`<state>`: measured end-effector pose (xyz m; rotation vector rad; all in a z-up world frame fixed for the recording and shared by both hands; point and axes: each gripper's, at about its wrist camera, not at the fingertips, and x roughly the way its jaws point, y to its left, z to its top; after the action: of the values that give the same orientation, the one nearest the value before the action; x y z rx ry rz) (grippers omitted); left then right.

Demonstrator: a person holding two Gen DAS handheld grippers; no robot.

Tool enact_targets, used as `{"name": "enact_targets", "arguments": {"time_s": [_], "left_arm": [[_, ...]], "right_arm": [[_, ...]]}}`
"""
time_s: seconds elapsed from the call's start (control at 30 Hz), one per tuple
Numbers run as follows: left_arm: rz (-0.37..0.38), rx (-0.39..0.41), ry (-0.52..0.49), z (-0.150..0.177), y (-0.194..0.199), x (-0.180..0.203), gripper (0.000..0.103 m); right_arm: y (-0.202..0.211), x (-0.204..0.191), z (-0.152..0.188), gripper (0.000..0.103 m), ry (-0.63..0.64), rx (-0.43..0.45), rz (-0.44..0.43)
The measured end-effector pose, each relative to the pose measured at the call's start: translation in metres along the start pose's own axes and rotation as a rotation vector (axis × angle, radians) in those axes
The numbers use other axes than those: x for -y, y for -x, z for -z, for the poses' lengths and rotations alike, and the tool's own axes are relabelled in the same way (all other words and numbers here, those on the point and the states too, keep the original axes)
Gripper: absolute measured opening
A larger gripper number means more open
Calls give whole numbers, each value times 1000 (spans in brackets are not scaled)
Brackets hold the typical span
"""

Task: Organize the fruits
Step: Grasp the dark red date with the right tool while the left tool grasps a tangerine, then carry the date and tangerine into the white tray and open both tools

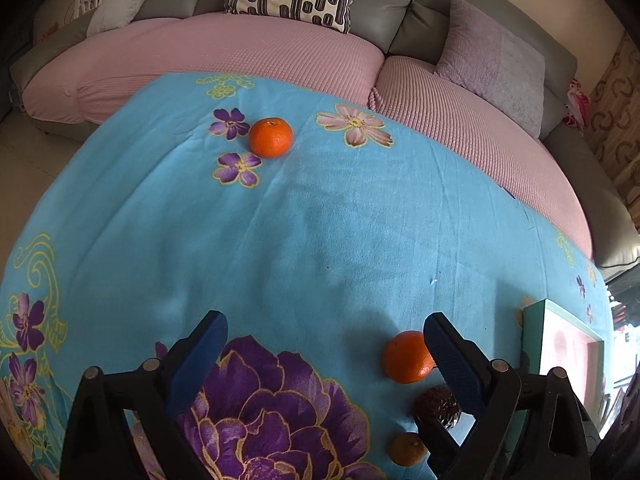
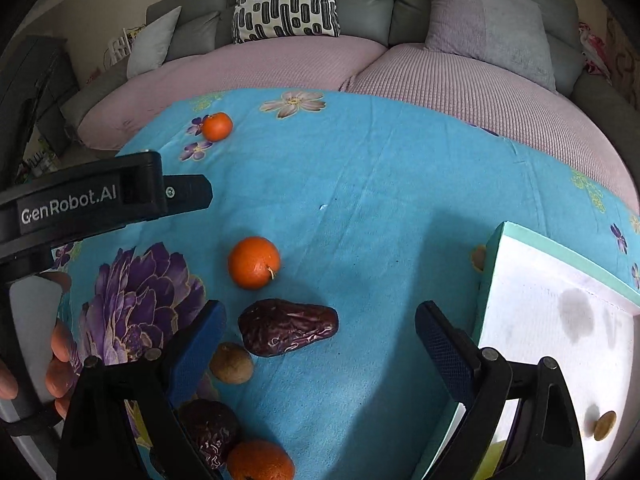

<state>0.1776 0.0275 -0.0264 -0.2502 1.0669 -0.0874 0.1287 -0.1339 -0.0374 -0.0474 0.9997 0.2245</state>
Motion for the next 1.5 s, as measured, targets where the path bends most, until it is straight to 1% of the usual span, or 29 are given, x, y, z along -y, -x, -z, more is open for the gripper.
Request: {"name": "enact_targets", "arguments": {"time_s": [0.03,0.17,0.23,0.3,0.33,0.37,0.4,0.43,0.47,0.5,0.57,0.63,0.7,0.73,0.8,0.87,0.93,1.07,1.23,1.37,1.43,1.5], "left_arm": [[11,-11,-8,1,-2,3,98],[40,-37,-36,4,-7,12,92],[48,-43,-43,5,-7,14,90],[64,-50,-42,6,-7,15,87],[74,-54,-43,7,-8,17,86],[80,-59,-46,7,-8,18,86],[83,-64,-50,8,-9,19,84],[86,-69,-52,9,-10,21,82],[91,-75,-51,10,-10,22,75],[100,-82,-49,10,-12,23,71],[114,-91,-49,11,-14,24,69],[127,-103,-50,12,-16,26,63],[149,-115,-43,12,-18,27,54],[163,-122,-36,12,-19,27,52],[190,-131,-21,13,-20,26,42],[212,-129,-13,13,-18,26,35],[209,-121,-14,13,-15,27,35],[237,-97,-3,11,-5,26,34],[262,-37,-28,6,18,34,34],[284,2,-60,4,33,47,34],[292,14,-84,3,37,58,34],[301,24,-114,5,43,68,34]], "right_arm": [[-3,-2,1,95,5,-10,3],[-10,-5,4,87,17,-33,2],[-11,-5,4,80,19,-38,-9],[-12,-6,4,69,22,-37,-17],[-12,-6,4,66,25,-37,-20],[-12,-6,4,60,26,-38,-29],[-12,-7,4,58,24,-41,-37],[-12,-6,4,58,23,-44,-37],[-12,-6,4,58,23,-44,-40],[-11,-5,4,58,23,-44,-44],[-8,-3,3,58,19,-45,-38],[-6,2,3,58,7,-44,-17],[-2,8,3,58,-10,-41,-1],[0,11,3,58,-17,-36,5],[5,18,3,58,-30,-23,15],[12,23,2,58,-39,-3,30],[19,27,2,58,-52,17,36],[30,37,0,58,-80,49,44],[50,57,-1,58,-148,98,61],[70,88,3,58,-236,137,124],[77,107,6,58,-294,141,177],[85,128,13,58,-354,133,210]]}}
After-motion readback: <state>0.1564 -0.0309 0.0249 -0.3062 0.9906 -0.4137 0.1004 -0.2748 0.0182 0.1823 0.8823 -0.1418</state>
